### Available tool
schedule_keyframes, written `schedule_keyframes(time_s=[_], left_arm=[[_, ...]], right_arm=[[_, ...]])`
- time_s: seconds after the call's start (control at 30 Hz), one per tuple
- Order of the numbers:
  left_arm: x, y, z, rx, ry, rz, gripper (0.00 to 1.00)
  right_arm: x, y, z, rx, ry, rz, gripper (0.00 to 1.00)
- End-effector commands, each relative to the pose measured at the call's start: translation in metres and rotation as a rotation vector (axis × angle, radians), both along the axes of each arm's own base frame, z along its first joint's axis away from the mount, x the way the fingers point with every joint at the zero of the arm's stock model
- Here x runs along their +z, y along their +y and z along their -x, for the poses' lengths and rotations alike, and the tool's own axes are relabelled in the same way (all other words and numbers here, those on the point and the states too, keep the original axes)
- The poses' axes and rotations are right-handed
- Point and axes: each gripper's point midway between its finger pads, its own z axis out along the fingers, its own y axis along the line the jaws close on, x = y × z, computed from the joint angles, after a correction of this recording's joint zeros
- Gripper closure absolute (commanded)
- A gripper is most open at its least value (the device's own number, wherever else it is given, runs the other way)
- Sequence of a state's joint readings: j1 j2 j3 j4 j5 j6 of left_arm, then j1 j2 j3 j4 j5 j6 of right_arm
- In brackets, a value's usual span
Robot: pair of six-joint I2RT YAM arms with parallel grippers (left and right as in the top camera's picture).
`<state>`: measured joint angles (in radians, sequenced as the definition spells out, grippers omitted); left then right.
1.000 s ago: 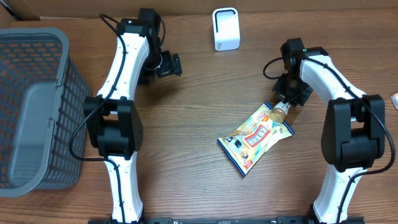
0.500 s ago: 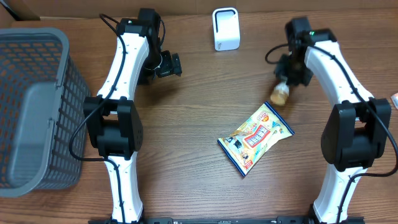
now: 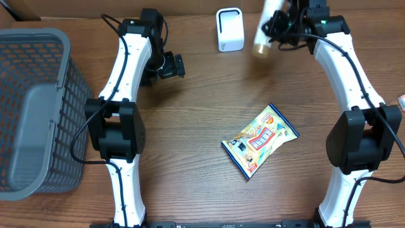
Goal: Scan the item barcode
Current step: 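Lift the Pantene tube to the white scanner with the right gripper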
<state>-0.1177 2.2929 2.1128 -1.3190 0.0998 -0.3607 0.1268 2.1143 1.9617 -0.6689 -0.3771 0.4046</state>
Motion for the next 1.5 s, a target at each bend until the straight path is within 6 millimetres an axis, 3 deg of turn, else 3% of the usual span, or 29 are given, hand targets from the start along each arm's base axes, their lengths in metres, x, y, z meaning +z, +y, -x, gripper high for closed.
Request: schedule_keyframes(time_s=[0.0,0.1,0.2,0.37,0.5,0.67,1.0,1.2,1.3,1.47], left_arm=[[0.002,0.001,-0.001,0.002,-0.008,-0.005,0.0],[0.002,0.001,-0.001,0.002,-0.008,-0.005,0.0],[0.002,0.001,-0.001,0.002,-0.008,-0.005,0.0],[0.002,0.001,-0.001,0.002,-0.008,-0.005,0.0],[0.002,0.001,-0.001,0.002,-0.008,-0.005,0.0],[0.002,0.001,-0.001,0.002,-0.008,-0.005,0.0],[0.002,0.001,-0.001,0.002,-0.008,-0.005,0.0],[0.002,0.001,-0.001,0.002,-0.008,-0.005,0.0],[0.002,0.001,-0.001,0.002,-0.008,-0.005,0.0],[0.002,0.0,-0.001,0.002,-0.008,-0.005,0.0]], right_arm=[[0.04,0.021,-0.014,0.057,-0.162,-0.025,0.96],[0.049,0.025,-0.034,-0.017,-0.28,0.039,0.96],[0.045,0.037,-0.039,-0.031,-0.309,0.062,0.96],[0.005,0.07,-0.041,0.054,-0.32,0.184,0.96],[-0.031,0.082,-0.037,0.081,-0.282,0.296,0.96],[-0.039,0.094,-0.03,0.123,-0.287,0.365,0.96],[-0.05,0.085,-0.024,0.116,-0.242,0.436,0.96],[-0.019,0.078,-0.025,0.076,-0.289,0.435,0.96],[0.014,0.051,-0.028,-0.037,-0.321,0.448,0.96],[0.059,-0.011,-0.024,-0.171,-0.335,0.462,0.96]])
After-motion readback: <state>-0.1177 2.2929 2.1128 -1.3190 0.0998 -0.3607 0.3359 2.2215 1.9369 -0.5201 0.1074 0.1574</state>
